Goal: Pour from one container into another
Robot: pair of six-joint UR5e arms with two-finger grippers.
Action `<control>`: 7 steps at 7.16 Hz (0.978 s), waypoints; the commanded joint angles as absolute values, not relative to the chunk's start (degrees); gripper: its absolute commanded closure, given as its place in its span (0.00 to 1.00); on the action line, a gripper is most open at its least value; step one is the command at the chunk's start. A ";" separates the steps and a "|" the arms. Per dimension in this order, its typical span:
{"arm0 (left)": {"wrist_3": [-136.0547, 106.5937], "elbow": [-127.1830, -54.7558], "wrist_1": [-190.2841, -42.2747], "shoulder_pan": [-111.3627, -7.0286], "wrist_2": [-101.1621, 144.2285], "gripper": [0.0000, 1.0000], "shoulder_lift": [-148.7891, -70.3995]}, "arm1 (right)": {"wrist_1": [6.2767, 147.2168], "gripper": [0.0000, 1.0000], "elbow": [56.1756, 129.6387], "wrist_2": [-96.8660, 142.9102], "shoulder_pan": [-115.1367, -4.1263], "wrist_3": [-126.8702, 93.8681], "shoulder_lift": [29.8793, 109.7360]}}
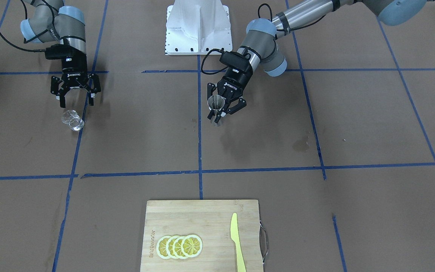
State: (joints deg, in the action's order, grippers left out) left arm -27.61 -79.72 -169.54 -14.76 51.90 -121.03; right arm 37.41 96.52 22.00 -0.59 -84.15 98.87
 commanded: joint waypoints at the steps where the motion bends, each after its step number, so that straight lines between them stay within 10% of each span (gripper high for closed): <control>1: -27.69 -79.80 -169.54 -14.77 51.86 1.00 -121.03 | 37.35 0.02 94.84 22.41 -2.27 -82.45 98.09; 7: -27.86 -79.89 -169.54 -14.68 51.68 1.00 -121.03 | 37.35 0.02 92.81 24.96 -6.41 -80.68 94.66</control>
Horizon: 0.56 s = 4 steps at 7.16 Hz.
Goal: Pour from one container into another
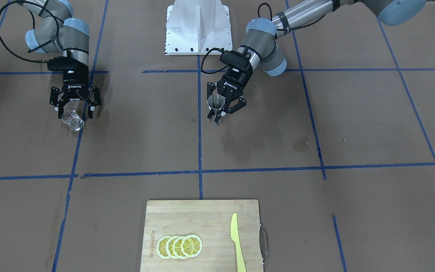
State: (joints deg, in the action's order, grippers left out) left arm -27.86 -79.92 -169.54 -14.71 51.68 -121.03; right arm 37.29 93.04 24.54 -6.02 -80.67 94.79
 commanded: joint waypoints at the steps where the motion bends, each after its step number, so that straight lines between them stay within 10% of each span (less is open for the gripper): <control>1: -27.77 -79.89 -169.54 -14.68 51.68 1.00 -121.03 | 37.27 0.02 92.81 25.57 -6.59 -80.60 94.66; 4: -27.69 -79.98 -169.54 -14.77 51.68 1.00 -121.03 | 37.27 0.03 92.72 26.45 -6.68 -80.60 94.66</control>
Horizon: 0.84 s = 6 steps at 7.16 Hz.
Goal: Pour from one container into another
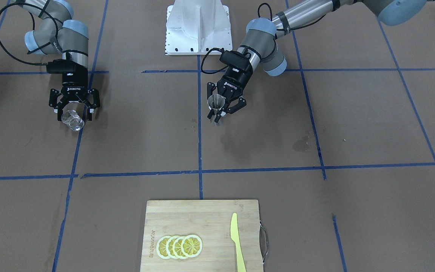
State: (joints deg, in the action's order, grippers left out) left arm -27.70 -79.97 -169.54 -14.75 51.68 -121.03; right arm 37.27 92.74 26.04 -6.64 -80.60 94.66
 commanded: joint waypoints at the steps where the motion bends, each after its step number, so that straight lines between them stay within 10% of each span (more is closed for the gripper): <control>1: -27.69 -79.98 -169.54 -14.77 51.68 1.00 -121.03 | 37.27 0.04 92.72 26.72 -6.85 -80.51 94.75; 6: -27.69 -79.98 -169.54 -14.77 51.68 1.00 -121.03 | 37.27 0.06 92.72 28.12 -6.94 -79.99 94.75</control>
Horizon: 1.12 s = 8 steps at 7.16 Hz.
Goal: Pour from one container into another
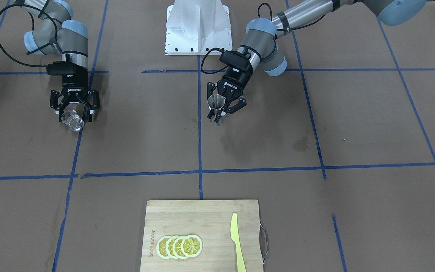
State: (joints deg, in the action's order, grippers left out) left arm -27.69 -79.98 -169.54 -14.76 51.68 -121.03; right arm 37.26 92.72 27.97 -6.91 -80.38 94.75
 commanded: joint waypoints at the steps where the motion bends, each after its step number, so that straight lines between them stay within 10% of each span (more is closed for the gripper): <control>1: -27.69 -79.98 -169.54 -14.77 51.68 1.00 -121.03 | 37.27 0.07 92.72 28.30 -6.94 -79.89 94.75; 6: -27.69 -79.98 -169.63 -14.77 51.68 1.00 -120.94 | 37.27 0.11 92.72 29.88 -7.82 -79.54 94.66; 8: -27.69 -80.07 -169.63 -14.77 51.68 1.00 -120.94 | 37.27 0.44 92.72 30.32 -7.91 -79.54 94.66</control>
State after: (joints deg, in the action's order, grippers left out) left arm -27.69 -80.01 -169.62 -14.77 51.68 -120.95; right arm 37.26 92.73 29.94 -7.82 -79.55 94.67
